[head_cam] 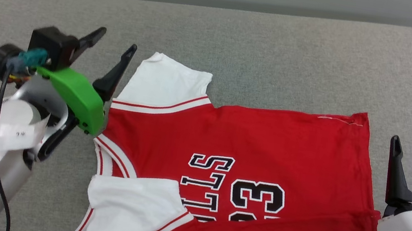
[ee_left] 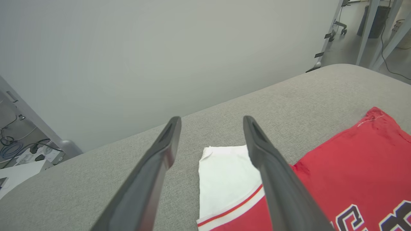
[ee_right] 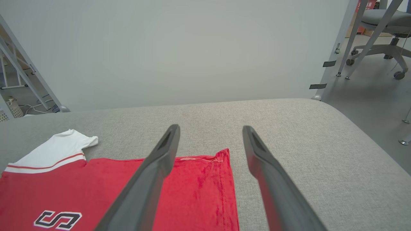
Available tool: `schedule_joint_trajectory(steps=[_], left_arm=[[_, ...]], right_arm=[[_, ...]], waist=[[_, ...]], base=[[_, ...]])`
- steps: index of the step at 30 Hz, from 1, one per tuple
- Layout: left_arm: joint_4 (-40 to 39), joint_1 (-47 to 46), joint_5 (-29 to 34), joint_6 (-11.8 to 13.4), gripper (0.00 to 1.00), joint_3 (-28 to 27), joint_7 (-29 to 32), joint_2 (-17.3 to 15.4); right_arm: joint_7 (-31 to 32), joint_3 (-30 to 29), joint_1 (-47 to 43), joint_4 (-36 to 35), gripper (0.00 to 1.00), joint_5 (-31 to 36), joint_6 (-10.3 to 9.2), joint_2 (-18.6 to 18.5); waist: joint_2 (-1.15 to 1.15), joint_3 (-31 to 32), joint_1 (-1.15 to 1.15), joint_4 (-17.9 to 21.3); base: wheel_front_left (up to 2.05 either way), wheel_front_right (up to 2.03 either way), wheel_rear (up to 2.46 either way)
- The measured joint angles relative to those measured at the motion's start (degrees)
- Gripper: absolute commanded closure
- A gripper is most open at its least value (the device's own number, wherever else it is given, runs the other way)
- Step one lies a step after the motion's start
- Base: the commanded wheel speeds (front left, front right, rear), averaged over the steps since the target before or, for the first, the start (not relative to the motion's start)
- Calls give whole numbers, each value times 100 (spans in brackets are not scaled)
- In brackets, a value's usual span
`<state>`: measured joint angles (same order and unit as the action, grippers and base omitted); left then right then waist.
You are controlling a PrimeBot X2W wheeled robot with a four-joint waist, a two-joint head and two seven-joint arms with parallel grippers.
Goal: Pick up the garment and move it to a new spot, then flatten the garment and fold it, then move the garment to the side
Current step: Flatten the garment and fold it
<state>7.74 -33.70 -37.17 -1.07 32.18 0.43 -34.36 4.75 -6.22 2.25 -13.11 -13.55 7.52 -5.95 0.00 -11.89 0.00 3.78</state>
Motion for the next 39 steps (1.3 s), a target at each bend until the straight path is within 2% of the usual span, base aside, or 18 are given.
schedule_joint_trajectory(steps=[7,10,13,18,28,29,30,31,34,39], left_arm=[[898,-1294,-110,-503,0,490,1768,-170],[1204,-1628,-489,-584,0,665,2507,-170],[1457,-1925,-608,-609,0,842,3014,-211],[1857,-2256,-827,-623,0,988,3336,-234],[2759,-2743,-929,-625,0,1016,3239,-171],[2833,-2774,-929,-622,5,1003,3197,-162],[2928,-2811,-929,-616,71,992,3160,-145],[3015,-2837,-934,-616,100,992,3150,-124],[3104,-2874,-1132,-616,100,1012,3298,-63],[3170,-2858,-1330,-617,100,979,3199,98]], right_arm=[[-127,142,257,10,0,23,0,147],[-157,156,349,102,0,20,0,193],[-208,169,398,227,0,24,0,201],[-307,250,506,369,0,10,0,229],[-397,366,649,526,0,-27,0,245],[-400,368,653,534,0,-27,0,245],[-401,372,660,544,0,-27,0,246],[-402,372,666,557,0,-27,0,246],[-402,365,668,608,0,-26,0,247],[-401,347,680,671,0,-25,0,243]], waist=[[0,-561,0,272],[0,-783,0,396],[0,-989,1,518],[0,-1277,1,711],[0,-1641,1,1034],[0,-1658,0,1050],[0,-1674,0,1066],[0,-1685,0,1078],[0,-1671,0,1066],[0,-1594,1,986]], base=[[0,0,0],[0,0,0],[0,0,0],[0,0,0],[0,0,0],[0,0,0],[0,0,0],[0,0,0],[0,0,0],[0,0,0]])
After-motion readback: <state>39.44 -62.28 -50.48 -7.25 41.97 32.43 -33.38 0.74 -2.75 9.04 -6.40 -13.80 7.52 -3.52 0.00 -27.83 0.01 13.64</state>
